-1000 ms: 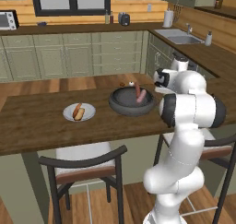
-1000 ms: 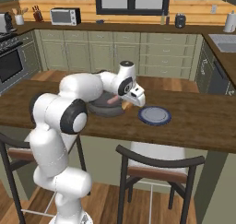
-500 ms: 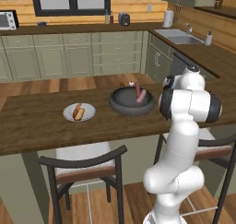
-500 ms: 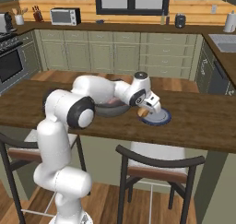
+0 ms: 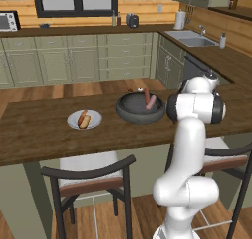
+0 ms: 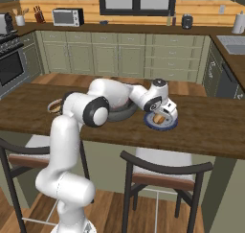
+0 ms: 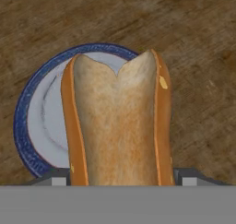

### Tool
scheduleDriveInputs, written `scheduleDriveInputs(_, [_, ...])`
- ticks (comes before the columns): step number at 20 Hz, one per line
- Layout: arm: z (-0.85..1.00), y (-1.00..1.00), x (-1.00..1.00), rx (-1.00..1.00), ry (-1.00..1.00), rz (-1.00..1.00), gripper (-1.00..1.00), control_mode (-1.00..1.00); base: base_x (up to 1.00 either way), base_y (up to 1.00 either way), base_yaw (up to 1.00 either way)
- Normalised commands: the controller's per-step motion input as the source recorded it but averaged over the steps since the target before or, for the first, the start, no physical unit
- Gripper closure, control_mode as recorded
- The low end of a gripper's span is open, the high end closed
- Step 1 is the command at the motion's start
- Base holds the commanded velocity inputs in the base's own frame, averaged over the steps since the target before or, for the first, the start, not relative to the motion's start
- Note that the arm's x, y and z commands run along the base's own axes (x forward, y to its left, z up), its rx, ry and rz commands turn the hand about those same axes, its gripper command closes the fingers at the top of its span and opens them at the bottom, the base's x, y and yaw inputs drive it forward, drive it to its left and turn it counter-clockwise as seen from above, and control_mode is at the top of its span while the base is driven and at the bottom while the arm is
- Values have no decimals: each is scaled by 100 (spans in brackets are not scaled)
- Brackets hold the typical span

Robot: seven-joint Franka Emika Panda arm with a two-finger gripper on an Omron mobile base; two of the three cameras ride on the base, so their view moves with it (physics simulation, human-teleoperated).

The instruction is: Place one bun and one sausage from the bowl on each plate.

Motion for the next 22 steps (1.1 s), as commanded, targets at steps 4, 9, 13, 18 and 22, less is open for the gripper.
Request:
scheduleDriveInputs(4, [-34,-9,23,0,0,0,100,-100,0,0,0])
scheduleDriveInputs(9, [-20,0,30,0,5,0,-100,-100,0,0,0])
scheduleDriveInputs(13, [-12,0,32,0,5,0,-100,-100,0,0,0])
scheduleDriveInputs(18, [0,1,7,0,1,0,-100,-100,0,0,0])
scheduleDriveInputs(22, [19,0,-46,0,-7,0,-100,-100,0,0,0])
